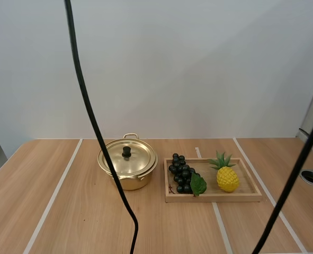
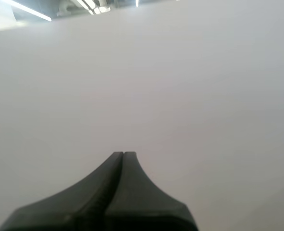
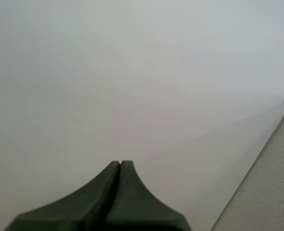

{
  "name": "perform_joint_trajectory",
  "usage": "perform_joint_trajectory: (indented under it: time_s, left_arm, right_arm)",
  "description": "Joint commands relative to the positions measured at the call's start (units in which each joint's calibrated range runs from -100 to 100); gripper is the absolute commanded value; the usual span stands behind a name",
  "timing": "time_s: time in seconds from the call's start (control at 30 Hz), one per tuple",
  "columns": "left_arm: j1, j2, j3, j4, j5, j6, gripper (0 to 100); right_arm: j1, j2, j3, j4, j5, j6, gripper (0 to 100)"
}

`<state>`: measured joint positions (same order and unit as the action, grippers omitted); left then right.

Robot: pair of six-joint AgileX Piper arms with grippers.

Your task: Open the pot, put the pineapple inside, and close it

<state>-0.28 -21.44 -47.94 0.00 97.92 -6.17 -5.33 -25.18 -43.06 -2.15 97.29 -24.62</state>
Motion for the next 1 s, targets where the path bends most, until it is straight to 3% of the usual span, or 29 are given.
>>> perform_joint_trajectory:
  time_s: [0.0, 0.43, 0.77, 0.97]
  left_arm:
    - [-0.06, 4.02, -0.16, 0.32, 2.08, 0.57, 0]
    - [-0.06, 10.00, 19.97, -0.80, 2.08, 1.88, 0]
    - [-0.06, 12.11, 39.80, -12.48, 2.08, 13.64, 0]
    - [-0.06, 14.55, 47.74, -13.01, 2.08, 17.15, 0]
  right_arm:
    - [-0.21, 2.62, -1.28, -1.67, 2.71, 0.20, 0]
    - [-0.21, 4.16, 20.12, -3.20, 2.71, 0.31, 0]
    - [-0.21, 4.31, 39.21, -2.82, 2.71, 0.31, 0]
    - [-0.21, 4.31, 48.38, -2.59, 2.71, 0.31, 0]
